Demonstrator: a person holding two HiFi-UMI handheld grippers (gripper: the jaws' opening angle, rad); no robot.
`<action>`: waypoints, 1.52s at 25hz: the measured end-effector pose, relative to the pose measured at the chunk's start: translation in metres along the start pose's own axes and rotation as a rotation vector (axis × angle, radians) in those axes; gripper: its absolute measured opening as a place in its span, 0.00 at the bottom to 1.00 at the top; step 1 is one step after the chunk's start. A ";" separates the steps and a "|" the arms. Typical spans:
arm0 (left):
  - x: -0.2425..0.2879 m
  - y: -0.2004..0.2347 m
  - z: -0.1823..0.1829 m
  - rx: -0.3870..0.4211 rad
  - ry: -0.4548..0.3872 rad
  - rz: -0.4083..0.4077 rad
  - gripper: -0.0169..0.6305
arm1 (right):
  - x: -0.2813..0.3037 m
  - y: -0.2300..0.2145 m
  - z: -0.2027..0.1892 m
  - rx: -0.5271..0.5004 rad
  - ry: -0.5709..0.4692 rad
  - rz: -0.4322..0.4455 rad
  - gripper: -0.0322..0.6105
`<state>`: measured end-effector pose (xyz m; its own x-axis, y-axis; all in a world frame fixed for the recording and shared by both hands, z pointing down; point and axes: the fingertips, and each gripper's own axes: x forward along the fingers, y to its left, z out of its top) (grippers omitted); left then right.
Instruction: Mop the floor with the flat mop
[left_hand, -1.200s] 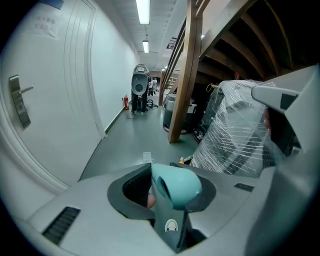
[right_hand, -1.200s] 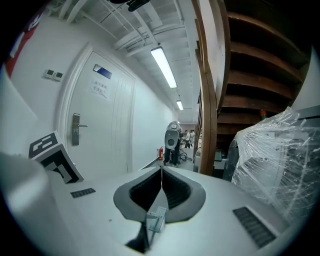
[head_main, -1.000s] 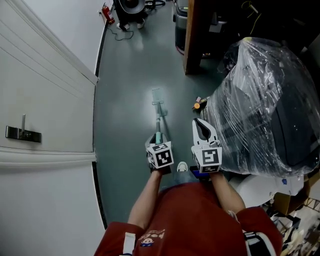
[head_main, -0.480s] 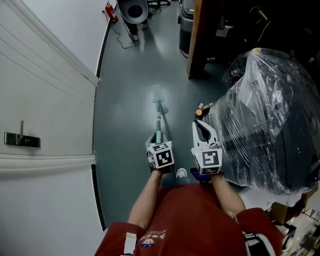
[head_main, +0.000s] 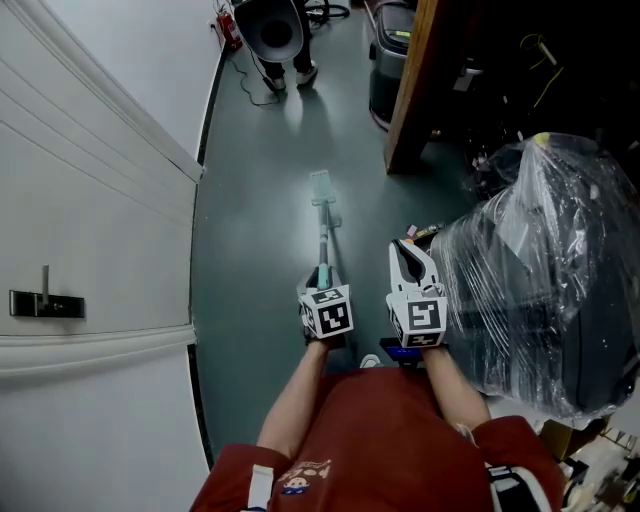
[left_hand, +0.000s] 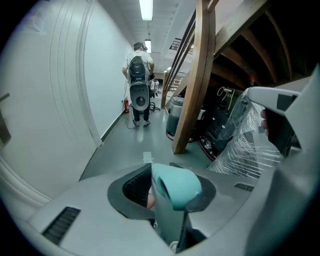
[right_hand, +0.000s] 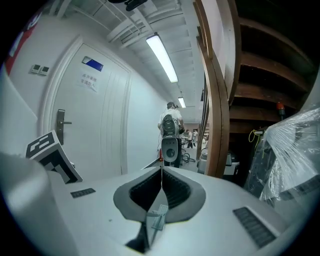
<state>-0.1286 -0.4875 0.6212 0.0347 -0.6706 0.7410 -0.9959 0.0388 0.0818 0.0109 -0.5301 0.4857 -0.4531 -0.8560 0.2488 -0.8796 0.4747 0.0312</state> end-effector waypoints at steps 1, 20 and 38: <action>0.007 0.003 0.007 0.008 -0.005 -0.001 0.22 | 0.009 0.001 0.003 -0.001 0.000 0.000 0.08; 0.102 0.050 0.122 0.045 0.000 -0.030 0.22 | 0.148 -0.019 0.051 0.010 -0.020 -0.040 0.08; 0.171 0.024 0.202 0.045 -0.011 -0.005 0.22 | 0.239 -0.093 0.072 0.011 -0.032 -0.004 0.08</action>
<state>-0.1635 -0.7506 0.6152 0.0392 -0.6788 0.7333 -0.9984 0.0024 0.0557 -0.0262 -0.7936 0.4722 -0.4538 -0.8643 0.2171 -0.8830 0.4689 0.0211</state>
